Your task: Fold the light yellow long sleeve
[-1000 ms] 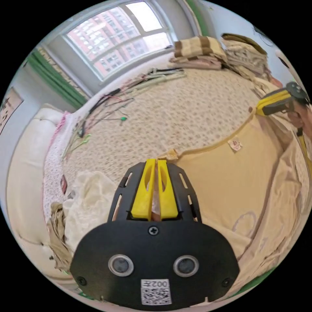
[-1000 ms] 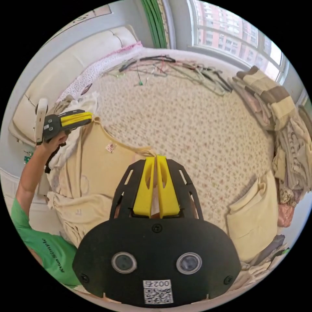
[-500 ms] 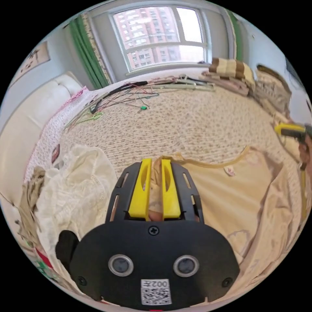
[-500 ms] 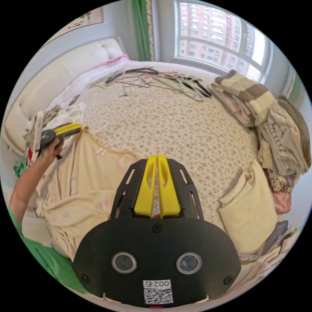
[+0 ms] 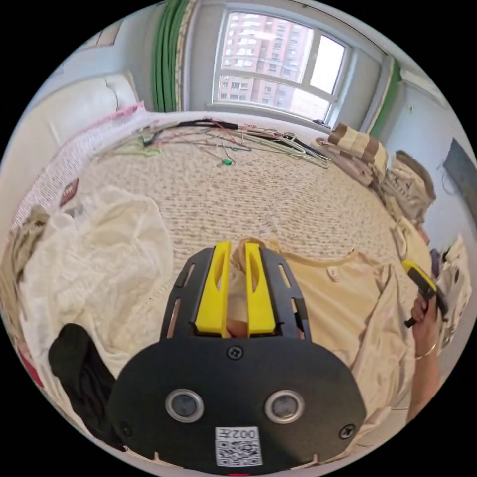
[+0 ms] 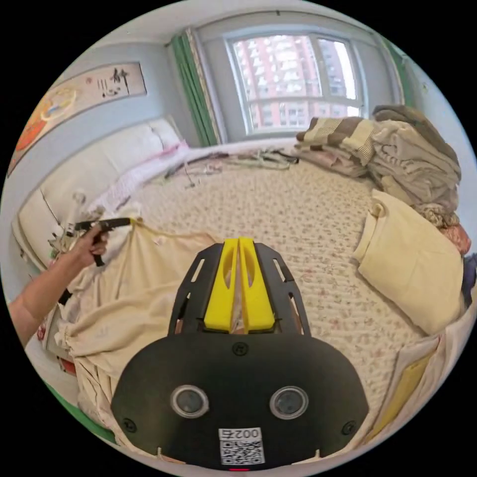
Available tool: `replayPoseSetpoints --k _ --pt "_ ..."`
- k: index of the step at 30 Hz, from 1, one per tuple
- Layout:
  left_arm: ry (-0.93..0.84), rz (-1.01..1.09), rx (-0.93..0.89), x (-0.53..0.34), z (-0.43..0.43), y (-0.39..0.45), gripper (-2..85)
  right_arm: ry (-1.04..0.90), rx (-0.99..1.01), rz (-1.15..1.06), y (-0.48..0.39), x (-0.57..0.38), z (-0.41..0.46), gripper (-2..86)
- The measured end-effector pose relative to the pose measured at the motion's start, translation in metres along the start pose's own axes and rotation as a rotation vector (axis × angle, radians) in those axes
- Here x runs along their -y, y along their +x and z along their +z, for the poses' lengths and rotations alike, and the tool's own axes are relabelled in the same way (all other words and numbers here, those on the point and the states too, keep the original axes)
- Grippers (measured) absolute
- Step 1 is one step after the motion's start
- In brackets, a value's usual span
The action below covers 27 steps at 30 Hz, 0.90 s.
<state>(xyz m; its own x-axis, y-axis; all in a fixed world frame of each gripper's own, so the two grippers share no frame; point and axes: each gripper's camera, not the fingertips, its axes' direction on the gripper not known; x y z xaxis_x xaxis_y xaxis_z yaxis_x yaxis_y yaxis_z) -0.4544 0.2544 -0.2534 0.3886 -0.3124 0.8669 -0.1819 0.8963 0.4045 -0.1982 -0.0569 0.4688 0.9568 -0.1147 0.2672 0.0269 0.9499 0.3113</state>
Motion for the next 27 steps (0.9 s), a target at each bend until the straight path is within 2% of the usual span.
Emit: replayPoseSetpoints --k 6,9,10,11,12,14,16,18,22,25,27 --pt "-0.113 -0.147 -0.178 0.022 0.025 -0.049 4.0 -0.158 0.044 -0.139 -0.032 -0.028 -0.014 -0.8" --pt "-0.318 -0.331 -0.276 0.03 0.052 -0.078 3.3 -0.193 0.059 -0.153 -0.042 -0.034 -0.018 -0.7" --pt "-0.322 -0.396 -0.349 0.032 0.053 -0.089 3.1 -0.191 0.059 -0.153 -0.044 -0.035 -0.019 -0.7" --pt "-0.251 -0.414 -0.444 0.035 0.044 -0.098 3.1 -0.186 0.061 -0.148 -0.046 -0.038 -0.022 -0.7" --pt "-0.222 -0.41 -0.471 0.036 0.039 -0.101 3.3 -0.178 0.072 -0.141 -0.048 -0.04 -0.025 -0.7" --pt "-0.085 -0.312 -0.424 0.042 0.014 -0.098 5.0 -0.162 0.09 -0.127 -0.051 -0.044 -0.03 -0.8" --pt "-0.023 -0.194 -0.35 0.043 -0.003 -0.091 7.3 -0.155 0.1 -0.126 -0.056 -0.049 -0.034 -0.8" --pt "-0.053 -0.113 -0.308 0.043 -0.006 -0.085 9.6 -0.155 0.095 -0.15 -0.068 -0.053 -0.04 -0.8" --pt "0.004 0.038 -0.13 0.016 -0.036 -0.056 7.3 -0.136 0.051 -0.233 -0.096 -0.059 -0.057 -0.8" --pt "0.024 0.182 -0.097 -0.024 -0.058 -0.022 6.3 -0.143 0.031 -0.298 -0.116 -0.068 -0.068 -0.8" --pt "-0.014 0.267 -0.063 -0.05 -0.061 -0.001 5.7 -0.27 0.008 -0.29 -0.12 -0.076 -0.051 -0.8"
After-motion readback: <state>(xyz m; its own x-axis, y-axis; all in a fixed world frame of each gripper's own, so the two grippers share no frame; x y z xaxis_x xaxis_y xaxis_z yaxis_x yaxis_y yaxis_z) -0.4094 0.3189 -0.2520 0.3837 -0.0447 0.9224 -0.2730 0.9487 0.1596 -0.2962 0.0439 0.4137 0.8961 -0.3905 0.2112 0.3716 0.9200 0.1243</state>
